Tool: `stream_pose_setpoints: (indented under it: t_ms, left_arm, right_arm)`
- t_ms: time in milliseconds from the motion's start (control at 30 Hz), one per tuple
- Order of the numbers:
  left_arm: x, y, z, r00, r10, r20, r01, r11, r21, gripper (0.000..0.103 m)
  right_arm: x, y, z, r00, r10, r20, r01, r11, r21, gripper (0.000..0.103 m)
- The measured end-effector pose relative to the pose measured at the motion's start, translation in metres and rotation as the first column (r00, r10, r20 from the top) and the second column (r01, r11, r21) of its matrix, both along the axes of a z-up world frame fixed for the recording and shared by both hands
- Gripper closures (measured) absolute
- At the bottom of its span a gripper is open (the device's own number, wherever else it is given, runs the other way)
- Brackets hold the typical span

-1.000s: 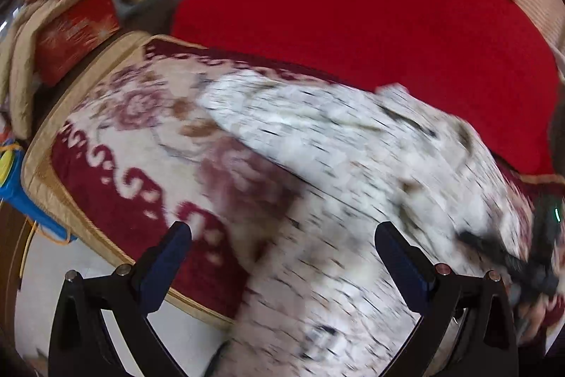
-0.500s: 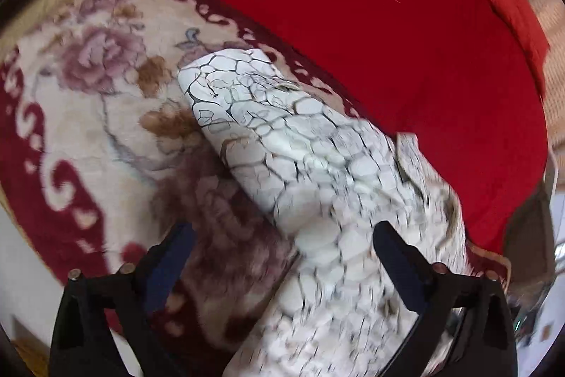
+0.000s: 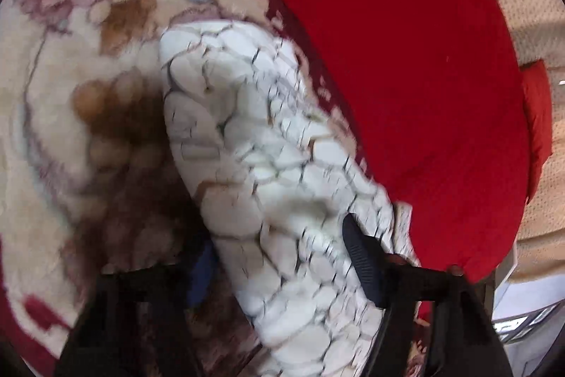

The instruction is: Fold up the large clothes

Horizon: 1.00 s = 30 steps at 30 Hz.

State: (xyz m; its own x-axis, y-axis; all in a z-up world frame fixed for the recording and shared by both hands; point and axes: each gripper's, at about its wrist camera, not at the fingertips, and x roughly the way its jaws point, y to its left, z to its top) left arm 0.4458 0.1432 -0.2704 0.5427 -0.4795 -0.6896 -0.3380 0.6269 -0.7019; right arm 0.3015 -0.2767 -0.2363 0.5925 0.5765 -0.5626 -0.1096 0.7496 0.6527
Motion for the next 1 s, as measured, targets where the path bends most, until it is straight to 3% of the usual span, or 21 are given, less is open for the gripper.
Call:
stream_pose_setpoints:
  t_ms: [67,200,300,400,533,667,767,833,867,900,933,967,1000]
  left_arm:
    - [0.007,0.001,-0.004,1.0,0.015,-0.022,-0.015,1.0,-0.003,0.09]
    - [0.012,-0.002,0.013,1.0,0.01,0.019,-0.011,0.999,0.034,0.097]
    - [0.006,-0.005,0.057,0.993,-0.013,0.121,0.008,0.999,0.046,0.098]
    - [0.002,-0.017,0.112,0.974,-0.07,0.215,0.043,0.991,0.13,0.098]
    - [-0.021,-0.049,0.194,0.912,-0.208,0.353,0.117,0.958,0.263,0.098]
    - [-0.06,-0.11,0.26,0.805,-0.397,0.442,0.217,0.889,0.404,0.098]
    - [-0.09,-0.169,0.284,0.709,-0.549,0.443,0.311,0.807,0.503,0.098]
    - [-0.115,-0.219,0.283,0.62,-0.675,0.399,0.394,0.708,0.586,0.098]
    - [-0.124,-0.238,0.279,0.588,-0.722,0.366,0.427,0.661,0.617,0.098]
    - [-0.136,-0.263,0.269,0.539,-0.784,0.307,0.472,0.583,0.661,0.094]
    - [-0.148,-0.287,0.255,0.478,-0.847,0.232,0.513,0.484,0.709,0.089]
    - [-0.154,-0.302,0.241,0.433,-0.885,0.17,0.532,0.404,0.745,0.069]
    - [-0.166,-0.317,0.225,0.397,-0.912,0.101,0.535,0.32,0.782,0.042]
  right_arm:
    - [0.0,0.0,0.001,1.0,-0.002,0.003,0.002,1.0,-0.004,0.038]
    - [-0.001,-0.003,0.002,1.0,-0.012,0.01,0.012,1.0,0.004,0.038]
    - [-0.002,-0.007,0.004,0.999,-0.027,0.016,0.027,1.0,0.014,0.038]
    - [-0.003,-0.01,0.005,0.999,-0.041,0.017,0.04,0.999,0.022,0.038]
    - [-0.004,-0.016,0.005,0.998,-0.061,0.006,0.061,0.998,0.032,0.039]
    - [-0.008,-0.031,0.011,0.994,-0.107,0.016,0.106,0.993,0.057,0.039]
    - [-0.014,-0.056,0.02,0.983,-0.179,0.032,0.176,0.981,0.08,0.039]
    - [-0.019,-0.078,0.024,0.968,-0.249,0.034,0.244,0.964,0.11,0.039]
    - [-0.024,-0.097,0.026,0.953,-0.302,0.028,0.295,0.945,0.144,0.039]
    - [-0.028,-0.11,0.026,0.941,-0.339,0.023,0.33,0.929,0.167,0.038]
    - [-0.033,-0.128,0.027,0.922,-0.388,0.015,0.377,0.905,0.197,0.037]
    - [-0.039,-0.144,0.028,0.902,-0.432,0.009,0.419,0.88,0.225,0.036]
    - [-0.044,-0.155,0.028,0.886,-0.463,0.004,0.448,0.86,0.245,0.032]
